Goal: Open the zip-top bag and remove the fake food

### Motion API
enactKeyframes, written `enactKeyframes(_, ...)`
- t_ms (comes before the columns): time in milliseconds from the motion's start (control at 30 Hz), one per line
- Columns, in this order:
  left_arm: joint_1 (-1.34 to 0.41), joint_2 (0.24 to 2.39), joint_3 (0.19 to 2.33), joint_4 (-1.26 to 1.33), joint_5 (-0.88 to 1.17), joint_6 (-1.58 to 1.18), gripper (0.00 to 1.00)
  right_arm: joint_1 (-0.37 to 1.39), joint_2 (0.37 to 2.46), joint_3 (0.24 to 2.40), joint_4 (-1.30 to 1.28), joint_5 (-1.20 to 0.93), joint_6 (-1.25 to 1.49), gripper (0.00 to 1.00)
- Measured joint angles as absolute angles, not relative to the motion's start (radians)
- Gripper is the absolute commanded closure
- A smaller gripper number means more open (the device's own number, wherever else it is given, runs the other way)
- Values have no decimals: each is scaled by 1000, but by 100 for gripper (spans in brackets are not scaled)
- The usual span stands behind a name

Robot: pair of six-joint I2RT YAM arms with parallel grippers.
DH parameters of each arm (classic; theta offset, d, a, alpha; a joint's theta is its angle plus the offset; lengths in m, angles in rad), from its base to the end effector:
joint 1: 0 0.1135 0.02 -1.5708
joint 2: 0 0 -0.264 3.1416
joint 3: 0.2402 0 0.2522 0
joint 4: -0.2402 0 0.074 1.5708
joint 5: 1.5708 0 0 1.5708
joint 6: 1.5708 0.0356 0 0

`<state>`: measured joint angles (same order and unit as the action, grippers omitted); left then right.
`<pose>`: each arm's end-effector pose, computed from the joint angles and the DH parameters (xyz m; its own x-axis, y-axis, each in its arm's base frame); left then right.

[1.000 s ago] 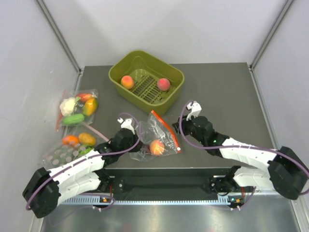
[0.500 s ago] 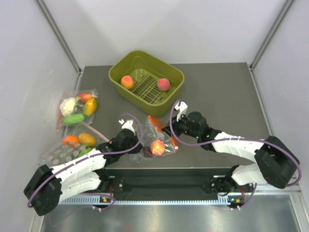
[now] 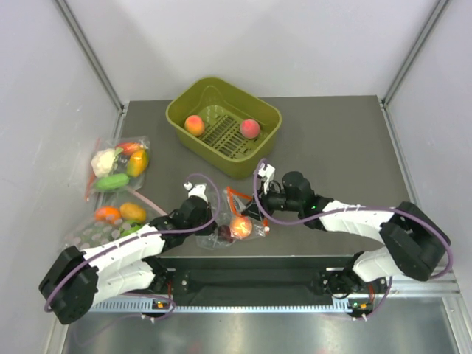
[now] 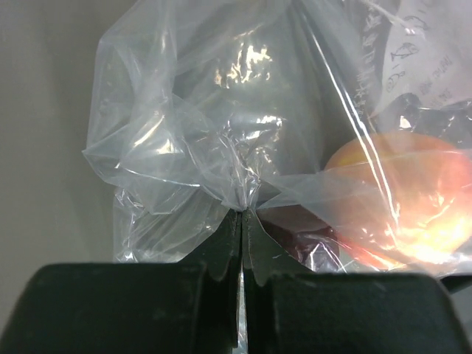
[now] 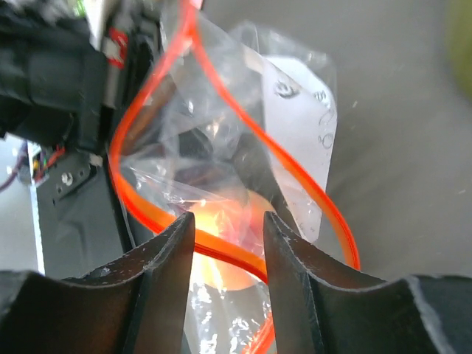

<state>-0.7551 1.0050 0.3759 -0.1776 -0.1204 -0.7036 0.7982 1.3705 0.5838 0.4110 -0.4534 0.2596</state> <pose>0.1395 -0.1254 0.1618 -0.8020 -0.1272 -0.5837 0.1325 0.9148 -0.3815 0.1854 0.2125 0.2023 -0.4858 -0.1678 -0.8578 -0.8313 0.3919 0.3941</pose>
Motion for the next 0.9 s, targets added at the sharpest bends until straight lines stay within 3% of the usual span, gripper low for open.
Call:
enactKeyframes(400, -755, 1019, 380, -188, -126, -671, 100, 798, 1547, 719, 360, -490, 246, 51)
enactKeyframes(900, -755, 1016, 380, -189, -128, -640, 100, 784, 1664, 853, 225, -373, 265, 52)
